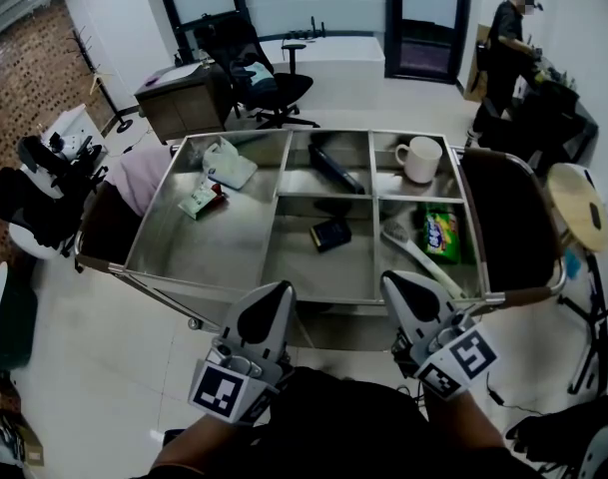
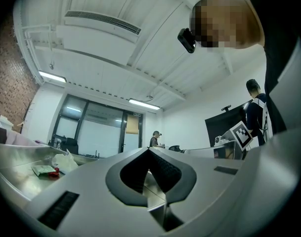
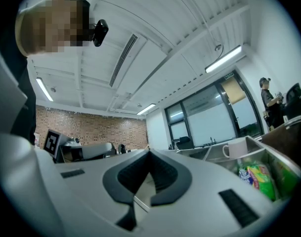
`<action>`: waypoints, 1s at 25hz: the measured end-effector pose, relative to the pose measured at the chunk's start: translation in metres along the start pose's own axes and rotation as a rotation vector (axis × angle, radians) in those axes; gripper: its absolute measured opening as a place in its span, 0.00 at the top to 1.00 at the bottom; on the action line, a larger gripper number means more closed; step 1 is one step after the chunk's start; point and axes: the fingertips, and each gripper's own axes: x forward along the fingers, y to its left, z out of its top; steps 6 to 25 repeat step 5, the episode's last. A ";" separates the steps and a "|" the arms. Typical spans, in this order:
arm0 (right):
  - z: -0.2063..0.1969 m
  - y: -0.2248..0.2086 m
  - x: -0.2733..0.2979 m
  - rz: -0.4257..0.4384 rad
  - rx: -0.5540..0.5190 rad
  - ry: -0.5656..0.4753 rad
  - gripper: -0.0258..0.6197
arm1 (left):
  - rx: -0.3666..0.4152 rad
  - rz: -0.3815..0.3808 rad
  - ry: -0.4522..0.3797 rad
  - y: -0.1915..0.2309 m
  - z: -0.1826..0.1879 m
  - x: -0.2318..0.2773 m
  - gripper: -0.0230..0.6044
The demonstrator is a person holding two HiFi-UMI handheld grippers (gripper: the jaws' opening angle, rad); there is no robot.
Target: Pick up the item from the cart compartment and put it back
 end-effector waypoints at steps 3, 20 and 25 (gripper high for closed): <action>0.002 0.000 -0.003 -0.003 -0.002 -0.004 0.94 | 0.003 0.003 -0.003 -0.001 0.001 0.000 0.96; 0.004 -0.001 -0.004 -0.006 -0.004 -0.007 0.94 | 0.003 0.003 -0.004 -0.002 0.002 0.000 0.96; 0.004 -0.001 -0.004 -0.006 -0.004 -0.007 0.94 | 0.003 0.003 -0.004 -0.002 0.002 0.000 0.96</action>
